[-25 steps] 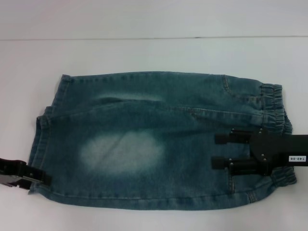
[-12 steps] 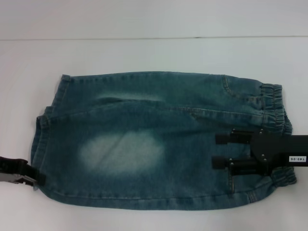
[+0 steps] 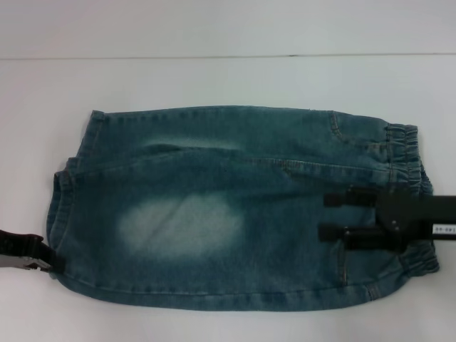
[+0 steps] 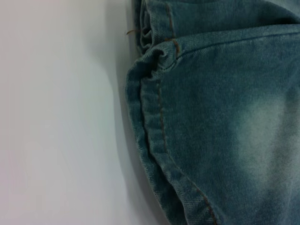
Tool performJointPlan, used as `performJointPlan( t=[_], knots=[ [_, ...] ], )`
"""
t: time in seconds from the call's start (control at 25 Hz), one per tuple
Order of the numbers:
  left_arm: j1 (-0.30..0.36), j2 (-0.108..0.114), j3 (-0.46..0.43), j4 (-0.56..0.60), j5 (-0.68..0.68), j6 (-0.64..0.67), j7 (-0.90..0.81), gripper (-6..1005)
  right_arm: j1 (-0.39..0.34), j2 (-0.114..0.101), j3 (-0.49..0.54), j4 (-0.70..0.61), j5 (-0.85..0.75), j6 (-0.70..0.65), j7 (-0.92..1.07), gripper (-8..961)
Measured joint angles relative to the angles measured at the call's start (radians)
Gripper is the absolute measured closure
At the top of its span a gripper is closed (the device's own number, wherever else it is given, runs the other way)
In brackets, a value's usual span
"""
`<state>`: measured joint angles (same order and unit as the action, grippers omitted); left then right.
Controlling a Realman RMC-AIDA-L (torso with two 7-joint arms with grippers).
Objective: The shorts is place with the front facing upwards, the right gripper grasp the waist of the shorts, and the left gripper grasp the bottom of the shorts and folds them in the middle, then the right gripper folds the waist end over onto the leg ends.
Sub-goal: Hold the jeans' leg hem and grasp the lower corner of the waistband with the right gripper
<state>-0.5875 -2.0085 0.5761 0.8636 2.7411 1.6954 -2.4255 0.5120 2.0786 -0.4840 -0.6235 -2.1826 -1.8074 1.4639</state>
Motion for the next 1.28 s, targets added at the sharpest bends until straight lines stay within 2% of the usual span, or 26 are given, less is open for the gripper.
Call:
performJointPlan(
  t=[0.12, 0.2, 0.32, 0.48, 0.64, 0.76, 1.04, 1.28],
  knots=[
    [-0.002, -0.004, 0.001, 0.0, -0.001, 0.001, 0.003, 908, 0.006, -0.01, 0.032, -0.029, 0.02, 0.001, 0.107, 103],
    [-0.002, -0.008, 0.0, -0.001, -0.013, 0.008, 0.009, 908, 0.008, -0.027, 0.041, -0.064, 0.045, 0.01, 0.225, 103],
    [-0.006, -0.009, 0.0, -0.003, -0.038, 0.019, 0.016, 907, 0.021, -0.076, 0.037, -0.102, 0.071, 0.004, 0.404, 103],
    [-0.014, -0.009, 0.0, -0.003, -0.052, 0.019, 0.02, 907, 0.061, -0.156, 0.01, -0.113, 0.071, -0.061, 0.581, 103],
    [-0.022, -0.009, 0.001, -0.005, -0.054, 0.021, 0.027, 908, 0.065, -0.191, -0.032, -0.194, 0.023, -0.076, 0.626, 103],
    [-0.024, -0.009, 0.001, -0.011, -0.054, 0.019, 0.028, 908, 0.077, -0.203, -0.043, -0.253, -0.09, -0.078, 0.653, 103],
    [-0.027, -0.01, 0.016, -0.023, -0.054, 0.017, 0.029, 908, 0.128, -0.2, -0.069, -0.291, -0.379, -0.08, 0.634, 103],
    [-0.028, -0.01, 0.015, -0.025, -0.054, 0.011, 0.029, 909, 0.134, -0.192, -0.167, -0.293, -0.448, -0.074, 0.586, 102]
  ],
)
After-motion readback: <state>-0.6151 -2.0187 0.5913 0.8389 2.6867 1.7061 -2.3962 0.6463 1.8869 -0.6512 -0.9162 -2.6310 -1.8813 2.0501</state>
